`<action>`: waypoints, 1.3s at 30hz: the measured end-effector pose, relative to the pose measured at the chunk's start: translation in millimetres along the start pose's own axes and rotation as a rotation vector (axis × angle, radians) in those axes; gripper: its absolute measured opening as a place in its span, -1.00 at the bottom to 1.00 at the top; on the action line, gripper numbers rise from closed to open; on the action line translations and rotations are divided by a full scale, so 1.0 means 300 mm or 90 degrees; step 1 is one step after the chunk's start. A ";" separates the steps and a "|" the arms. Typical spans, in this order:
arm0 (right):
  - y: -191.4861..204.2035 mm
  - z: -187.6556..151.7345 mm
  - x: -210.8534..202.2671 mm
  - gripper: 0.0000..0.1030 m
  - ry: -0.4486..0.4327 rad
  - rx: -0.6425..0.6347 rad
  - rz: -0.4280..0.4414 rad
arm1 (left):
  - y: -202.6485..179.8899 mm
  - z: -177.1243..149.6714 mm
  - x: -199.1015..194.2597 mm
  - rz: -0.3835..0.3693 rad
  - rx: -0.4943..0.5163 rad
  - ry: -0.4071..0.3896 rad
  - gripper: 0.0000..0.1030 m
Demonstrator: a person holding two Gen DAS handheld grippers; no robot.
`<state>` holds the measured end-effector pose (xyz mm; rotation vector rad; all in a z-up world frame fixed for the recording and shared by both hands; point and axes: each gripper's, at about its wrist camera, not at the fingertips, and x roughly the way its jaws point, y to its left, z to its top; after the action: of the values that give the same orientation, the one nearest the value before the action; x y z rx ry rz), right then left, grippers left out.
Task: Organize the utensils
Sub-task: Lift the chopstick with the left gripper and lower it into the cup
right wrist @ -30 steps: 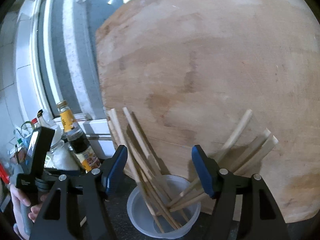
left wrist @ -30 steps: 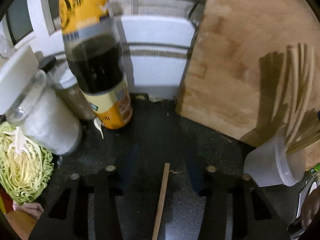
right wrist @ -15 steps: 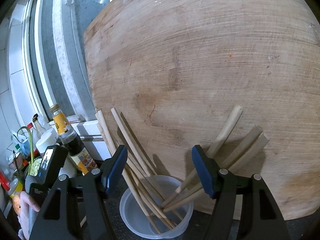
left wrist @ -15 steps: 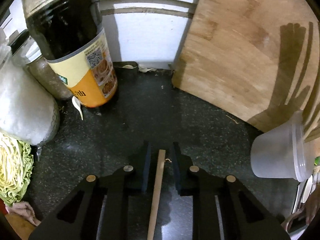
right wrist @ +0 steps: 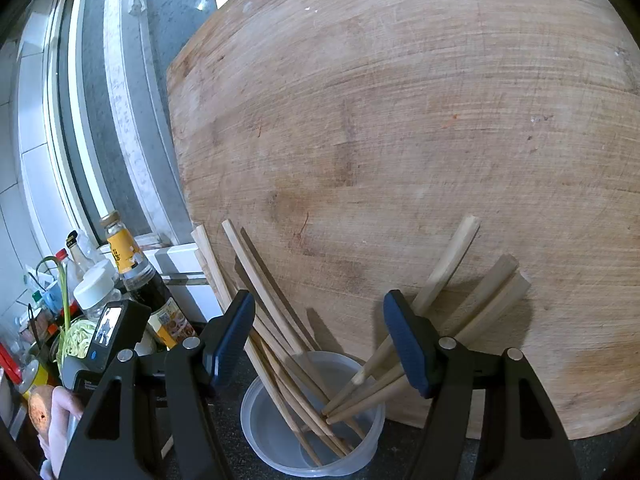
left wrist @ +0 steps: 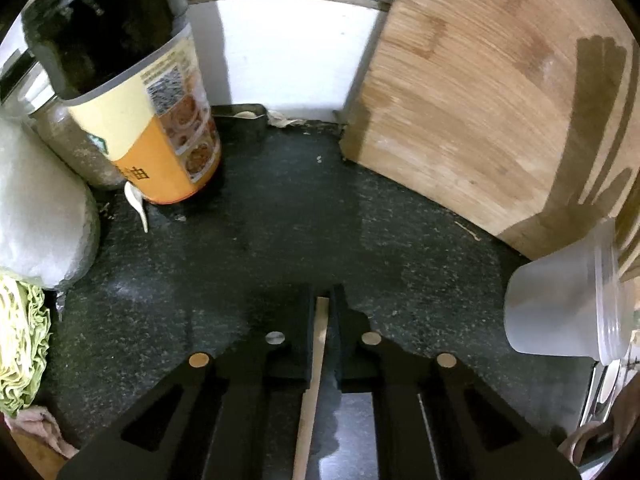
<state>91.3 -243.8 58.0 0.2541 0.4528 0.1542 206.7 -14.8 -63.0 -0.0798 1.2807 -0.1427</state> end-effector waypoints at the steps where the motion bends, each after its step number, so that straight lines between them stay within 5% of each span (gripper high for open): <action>1: 0.000 0.000 0.000 0.34 0.000 0.000 0.000 | 0.003 0.003 0.004 0.000 0.002 -0.002 -0.87; 9: -0.013 0.017 -0.031 0.34 -0.022 0.012 -0.007 | -0.017 -0.027 -0.134 -0.025 0.013 -0.079 -0.88; 16: -0.058 0.057 -0.113 0.34 -0.089 0.031 -0.004 | -0.075 -0.143 -0.454 -0.087 0.048 -0.239 -0.88; 22: -0.078 0.076 -0.155 0.33 -0.093 0.048 0.091 | -0.191 -0.183 -0.749 -0.073 0.083 -0.335 -0.88; 30: -0.047 0.073 -0.181 -0.67 -0.110 0.010 0.120 | -0.346 -0.207 -0.998 -0.104 0.063 -0.418 -0.89; 39: -0.060 0.074 -0.145 -0.85 -0.103 0.024 0.099 | -0.455 -0.154 -1.119 -0.082 0.069 -0.460 -0.89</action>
<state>64.2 -274.4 90.2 0.3371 0.2752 0.2753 60.4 -98.4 261.3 -0.1082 0.5454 -0.2654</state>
